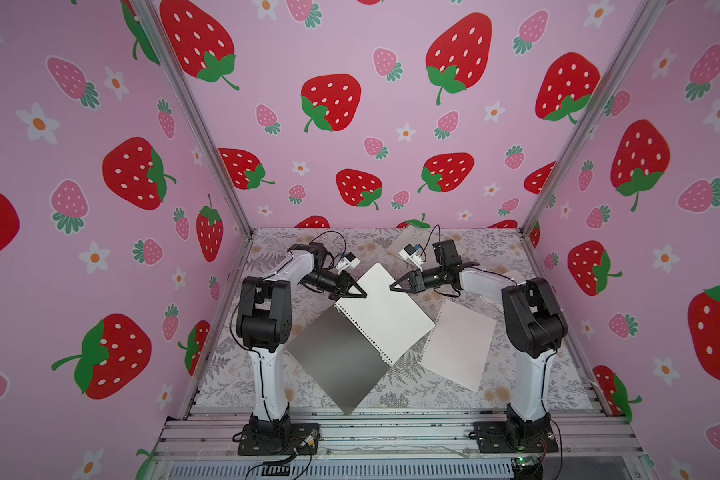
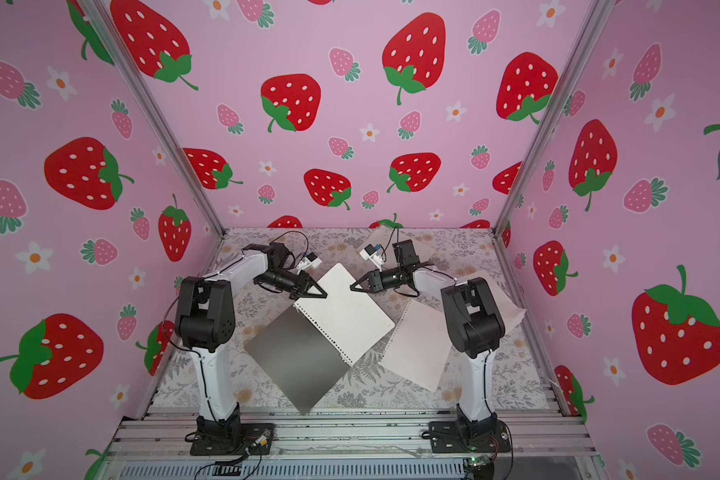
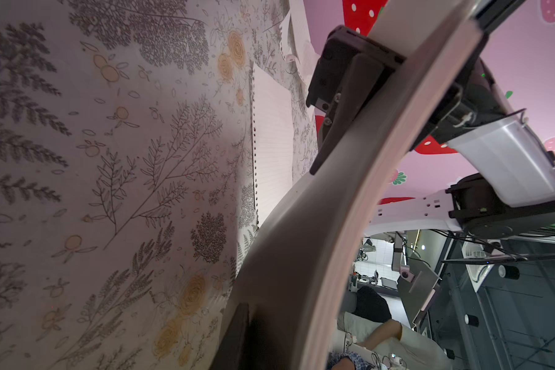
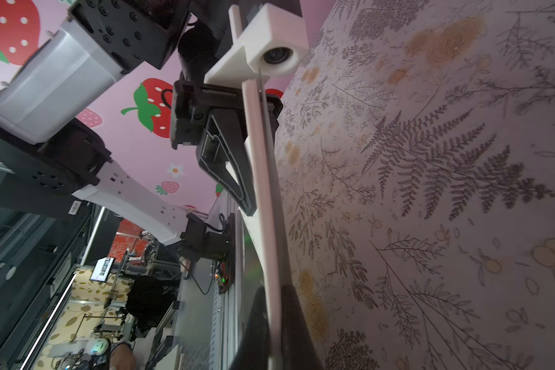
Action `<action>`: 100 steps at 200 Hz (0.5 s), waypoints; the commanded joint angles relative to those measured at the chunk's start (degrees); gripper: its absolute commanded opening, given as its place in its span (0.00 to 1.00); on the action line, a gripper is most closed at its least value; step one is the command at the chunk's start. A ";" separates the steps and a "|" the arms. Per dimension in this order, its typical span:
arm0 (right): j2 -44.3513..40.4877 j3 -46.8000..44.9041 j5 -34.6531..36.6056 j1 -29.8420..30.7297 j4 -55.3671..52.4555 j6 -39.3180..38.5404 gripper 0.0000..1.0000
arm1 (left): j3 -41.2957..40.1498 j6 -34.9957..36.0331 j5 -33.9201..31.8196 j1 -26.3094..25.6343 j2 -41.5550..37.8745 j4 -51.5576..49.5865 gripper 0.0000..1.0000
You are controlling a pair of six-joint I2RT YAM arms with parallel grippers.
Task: Tear off pages from different notebooks
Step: Adjust the notebook at the center of the board.
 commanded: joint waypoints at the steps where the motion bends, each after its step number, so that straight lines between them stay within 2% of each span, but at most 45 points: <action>1: 2.26 3.73 8.46 2.70 -3.72 -0.74 0.00 | 4.16 -0.31 5.55 -1.35 1.70 0.79 0.17; 15: 2.90 6.10 12.42 3.37 -7.17 -2.82 0.00 | 5.43 -0.72 6.79 -1.36 2.63 0.50 0.07; 19: 3.08 6.59 13.45 3.50 -7.80 -3.16 0.00 | 5.86 -0.67 7.16 -1.36 2.89 0.25 0.00; 49: 3.57 8.36 14.36 4.05 -9.34 -3.90 0.00 | 6.75 -0.01 9.42 -1.74 2.90 -0.89 0.00; 70: 3.06 8.13 13.36 4.47 -9.25 -4.25 0.00 | 5.84 -0.53 8.67 -2.38 2.37 -0.20 0.00; 77: 2.81 8.03 13.11 4.49 -9.31 -4.17 0.13 | 5.53 -0.78 7.69 -2.58 2.13 -0.06 0.00; 80: 2.58 8.02 13.21 4.49 -9.33 -4.16 0.20 | 5.36 -0.89 7.24 -2.76 1.97 0.11 0.00; 86: 2.17 7.80 13.89 4.49 -9.34 -4.16 0.44 | 4.86 -1.18 6.44 -3.07 1.48 0.30 0.00; 100: 1.24 7.53 16.05 4.34 -9.67 -4.34 0.77 | 3.01 -1.44 4.83 -3.83 -0.63 1.37 0.00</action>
